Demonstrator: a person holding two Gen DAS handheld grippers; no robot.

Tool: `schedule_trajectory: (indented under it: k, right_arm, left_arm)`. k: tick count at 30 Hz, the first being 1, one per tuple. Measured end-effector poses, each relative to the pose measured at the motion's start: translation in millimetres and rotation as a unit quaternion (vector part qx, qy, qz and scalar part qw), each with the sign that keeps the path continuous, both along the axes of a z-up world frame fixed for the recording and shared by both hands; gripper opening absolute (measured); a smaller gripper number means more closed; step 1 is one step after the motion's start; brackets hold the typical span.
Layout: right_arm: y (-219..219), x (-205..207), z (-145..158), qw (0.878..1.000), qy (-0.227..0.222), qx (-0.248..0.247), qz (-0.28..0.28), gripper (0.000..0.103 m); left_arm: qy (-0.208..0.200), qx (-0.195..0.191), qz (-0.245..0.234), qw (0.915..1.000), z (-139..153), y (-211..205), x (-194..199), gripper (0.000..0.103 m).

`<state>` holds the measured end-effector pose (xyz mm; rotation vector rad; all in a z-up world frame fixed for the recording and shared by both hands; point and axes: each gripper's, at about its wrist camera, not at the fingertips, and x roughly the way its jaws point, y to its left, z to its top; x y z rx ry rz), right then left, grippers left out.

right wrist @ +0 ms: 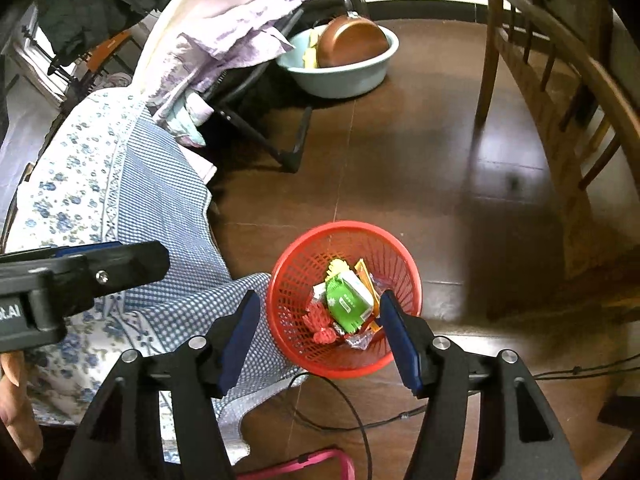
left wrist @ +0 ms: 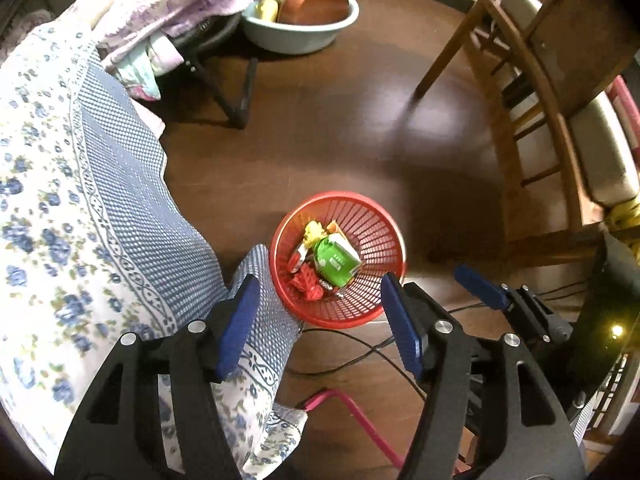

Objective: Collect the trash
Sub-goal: 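Move both tools back over the bed toward the mask and plastic bag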

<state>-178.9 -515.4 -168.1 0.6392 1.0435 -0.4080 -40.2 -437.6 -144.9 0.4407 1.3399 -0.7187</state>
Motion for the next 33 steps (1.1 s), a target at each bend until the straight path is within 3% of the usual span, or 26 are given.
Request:
schedule_trajectory:
  k: [10,13,17,19,23,33]
  right_arm:
    - [17,6,51,0.999,-0.022,-0.031,0.004,0.063]
    - [23,12,69,0.998,-0.037,-0.042,0.005,0.074]
    - [36,24,91,0.997,-0.051,-0.056,0.018,0.075]
    - [44,30,103,0.996,-0.057,-0.062,0.026,0.076]
    - [61,42,123,0.994,-0.070,-0.080,0.036,0.086]
    - [99,76,162,0.988,-0.089,-0.100,0.070,0.087]
  left_arm:
    - [-0.042,-0.050,0.018,0.9977,54,33,-3,0.063]
    - [-0.063,-0.067,0.029,0.9954,77,46,1,0.064]
    - [-0.067,-0.098,0.047,0.9917,102,66,7,0.065]
    - [-0.071,-0.107,0.053,0.9902,112,76,12,0.065]
    - [-0.075,-0.127,0.081,0.9857,129,104,22,0.066]
    - [-0.097,-0.153,0.150,0.9719,154,180,46,0.069]
